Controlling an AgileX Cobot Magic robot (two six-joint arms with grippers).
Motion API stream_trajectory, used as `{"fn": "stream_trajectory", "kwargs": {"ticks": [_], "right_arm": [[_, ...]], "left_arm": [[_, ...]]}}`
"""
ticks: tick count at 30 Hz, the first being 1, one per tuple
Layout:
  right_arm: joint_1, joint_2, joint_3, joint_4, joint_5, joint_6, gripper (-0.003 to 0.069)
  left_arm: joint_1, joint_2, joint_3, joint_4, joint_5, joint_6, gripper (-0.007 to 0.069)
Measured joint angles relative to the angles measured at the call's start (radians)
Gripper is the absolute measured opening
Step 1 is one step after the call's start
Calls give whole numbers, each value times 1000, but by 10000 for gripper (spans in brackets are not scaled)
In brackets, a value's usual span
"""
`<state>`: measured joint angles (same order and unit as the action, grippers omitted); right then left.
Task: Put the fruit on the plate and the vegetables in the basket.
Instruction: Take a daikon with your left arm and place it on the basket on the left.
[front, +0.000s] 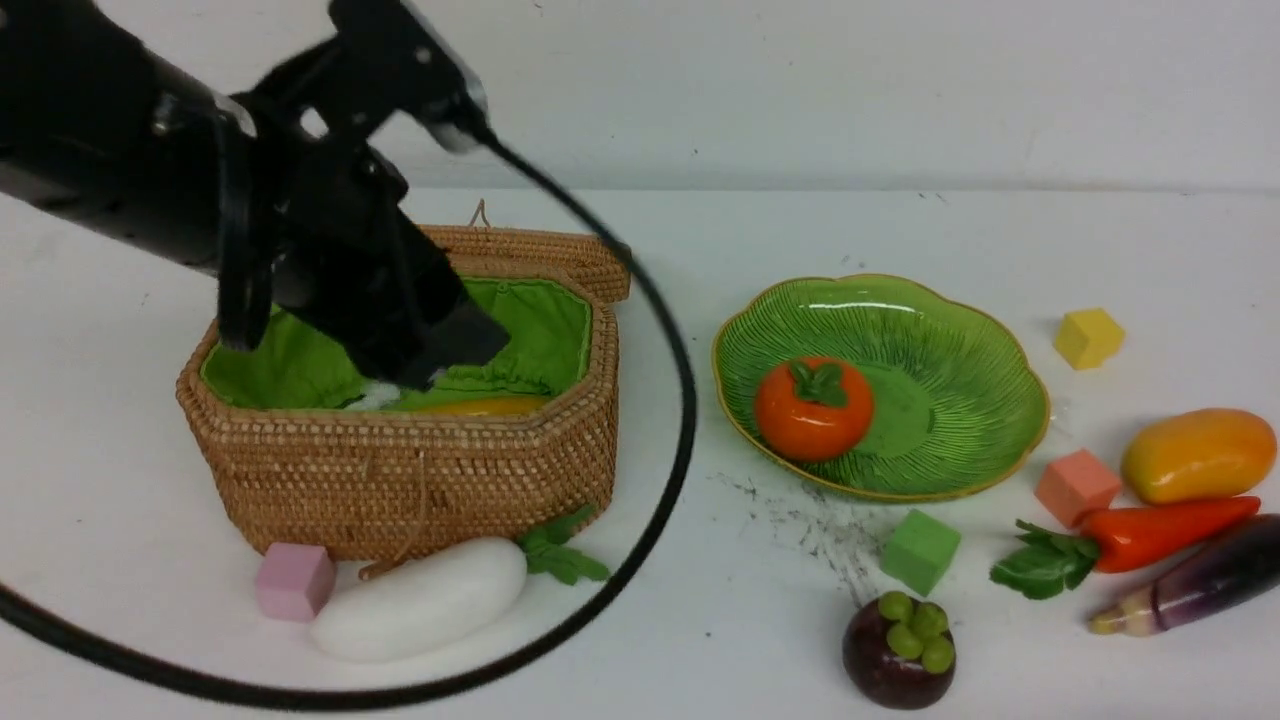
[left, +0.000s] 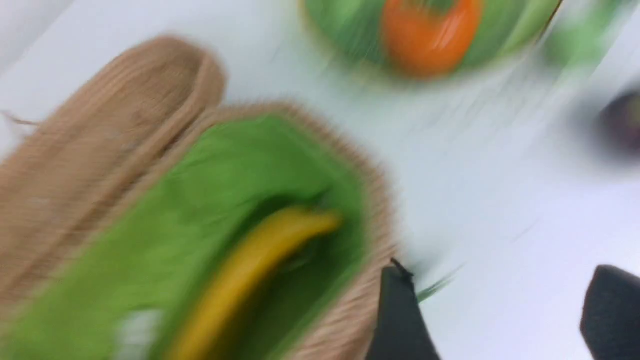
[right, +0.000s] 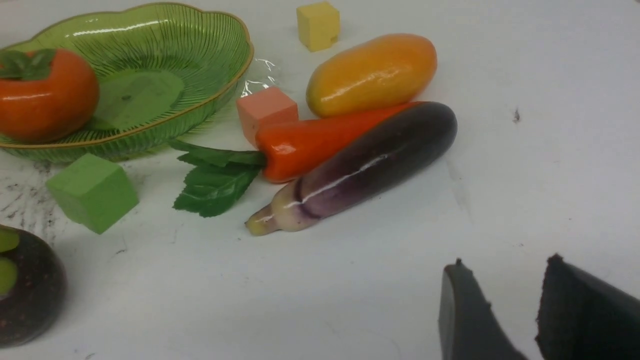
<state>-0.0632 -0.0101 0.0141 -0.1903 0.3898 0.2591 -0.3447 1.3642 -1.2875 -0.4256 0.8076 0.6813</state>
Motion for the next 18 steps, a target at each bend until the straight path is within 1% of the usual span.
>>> {"fn": "stream_trajectory", "kwargs": {"ticks": [2, 4, 7, 9, 12, 14, 15, 18], "right_arm": [[0, 0, 0, 0, 0, 0, 243], [0, 0, 0, 0, 0, 0, 243], [0, 0, 0, 0, 0, 0, 243], [0, 0, 0, 0, 0, 0, 243], [0, 0, 0, 0, 0, 0, 243], [0, 0, 0, 0, 0, 0, 243], [0, 0, 0, 0, 0, 0, 243], [0, 0, 0, 0, 0, 0, 243]], "left_arm": [[0, -18, 12, -79, 10, -113, 435], [0, -23, 40, -144, 47, -257, 418], [0, -2, 97, -200, 125, -380, 401], [-1, 30, 149, -219, 148, -439, 394], [-1, 76, 184, -228, 101, -523, 393], [-1, 92, 187, -230, 82, -553, 393], [-1, 121, 187, -230, 54, -597, 395], [-1, 164, 187, -220, 39, -624, 414]]}}
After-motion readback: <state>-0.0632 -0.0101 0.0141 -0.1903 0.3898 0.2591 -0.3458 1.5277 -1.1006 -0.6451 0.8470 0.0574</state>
